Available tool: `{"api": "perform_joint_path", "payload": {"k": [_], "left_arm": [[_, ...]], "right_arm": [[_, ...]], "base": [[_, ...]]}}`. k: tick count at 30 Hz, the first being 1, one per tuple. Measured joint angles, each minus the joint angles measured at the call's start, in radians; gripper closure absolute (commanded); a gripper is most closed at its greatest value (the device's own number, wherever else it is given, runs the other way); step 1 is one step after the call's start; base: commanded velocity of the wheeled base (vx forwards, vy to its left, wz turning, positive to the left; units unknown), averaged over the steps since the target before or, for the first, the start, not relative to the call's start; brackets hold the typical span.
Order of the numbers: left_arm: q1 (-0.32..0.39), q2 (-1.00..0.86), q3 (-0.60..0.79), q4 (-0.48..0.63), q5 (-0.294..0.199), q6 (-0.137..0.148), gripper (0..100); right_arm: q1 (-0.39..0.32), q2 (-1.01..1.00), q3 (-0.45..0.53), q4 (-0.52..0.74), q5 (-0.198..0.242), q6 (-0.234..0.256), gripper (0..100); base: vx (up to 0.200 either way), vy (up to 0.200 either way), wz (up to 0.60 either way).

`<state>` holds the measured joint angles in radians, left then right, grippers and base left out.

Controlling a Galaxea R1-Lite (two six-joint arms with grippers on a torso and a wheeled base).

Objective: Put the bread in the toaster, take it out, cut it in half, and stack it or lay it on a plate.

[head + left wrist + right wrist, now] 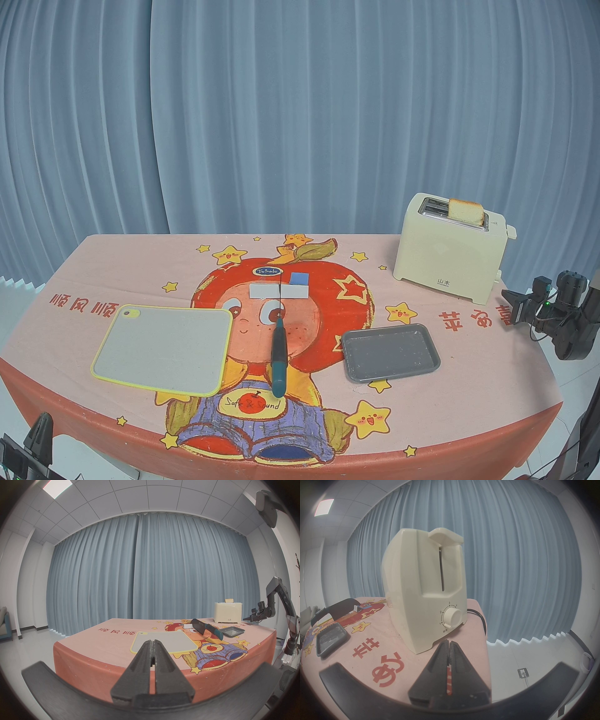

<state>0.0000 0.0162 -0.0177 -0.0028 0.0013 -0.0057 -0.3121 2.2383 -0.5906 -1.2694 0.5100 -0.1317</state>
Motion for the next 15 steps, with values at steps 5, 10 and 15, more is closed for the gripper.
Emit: {"api": "perform_joint_path", "payload": {"k": [5, 10, 15], "left_arm": [[0.000, 0.000, 0.000, 0.000, 0.000, 0.000, 100], [0.000, 0.000, 0.000, 0.000, 0.000, 0.000, 100], [0.000, 0.000, 0.000, 0.000, 0.000, 0.000, 100]], "right_arm": [[0.017, 0.017, -0.013, -0.004, -0.004, 0.008, 100], [0.025, 0.036, -0.039, -0.005, -0.034, 0.056, 100], [0.037, 0.048, -0.061, -0.006, -0.061, 0.089, 100]], "base": [[0.000, 0.000, 0.00], [0.000, 0.000, 0.00], [0.000, 0.000, 0.00]]}}
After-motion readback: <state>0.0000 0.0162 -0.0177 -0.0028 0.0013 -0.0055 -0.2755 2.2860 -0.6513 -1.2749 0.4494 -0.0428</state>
